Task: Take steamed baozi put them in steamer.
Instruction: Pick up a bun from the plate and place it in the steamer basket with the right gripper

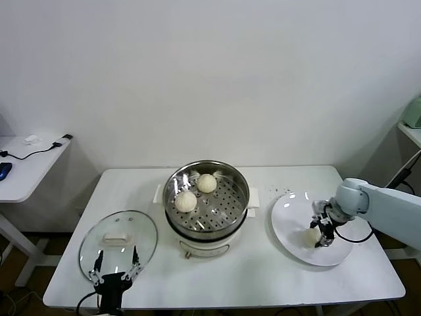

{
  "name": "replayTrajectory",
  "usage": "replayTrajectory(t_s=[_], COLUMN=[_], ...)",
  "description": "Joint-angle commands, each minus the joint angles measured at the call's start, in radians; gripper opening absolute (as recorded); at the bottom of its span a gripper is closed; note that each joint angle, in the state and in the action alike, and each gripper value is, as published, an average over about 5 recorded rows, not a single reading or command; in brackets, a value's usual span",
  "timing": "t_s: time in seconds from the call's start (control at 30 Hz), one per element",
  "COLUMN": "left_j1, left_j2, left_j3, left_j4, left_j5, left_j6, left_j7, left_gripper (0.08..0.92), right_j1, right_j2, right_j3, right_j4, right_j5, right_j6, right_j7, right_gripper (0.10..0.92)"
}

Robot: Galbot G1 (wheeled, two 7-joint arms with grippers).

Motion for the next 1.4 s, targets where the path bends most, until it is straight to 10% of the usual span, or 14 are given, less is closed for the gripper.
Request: replayTrajectory(t_s=[0.03,0.73,1.4], left_j1=[0.002,0.007,0.021], left_j2=[-0.001,0.004,-0.006], left_j3=[0.002,0.029,0.011], left_j4=[-0.004,-0.02,-0.03], left_j5=[0.0,0.013,0.012], left_j6=[0.001,0.001,-0.006], left_j7=[0.0,-0.001,-0.006], left_gripper=[0.823,0.823,0.823], right_j1=[0.205,0.674,0.389], right_j2=[-0.026,0.514,0.7], right_j3=[-0.056,-0.091,-0.178], right_j4=[0.055,0.343,0.117], right_j5=[-0.004,0.079,-0.186], right_j6=[0.069,0.478,0.707], right_j7=[-0.092,-0.163,-0.102], right_gripper=[0.579,0.577,0.577])
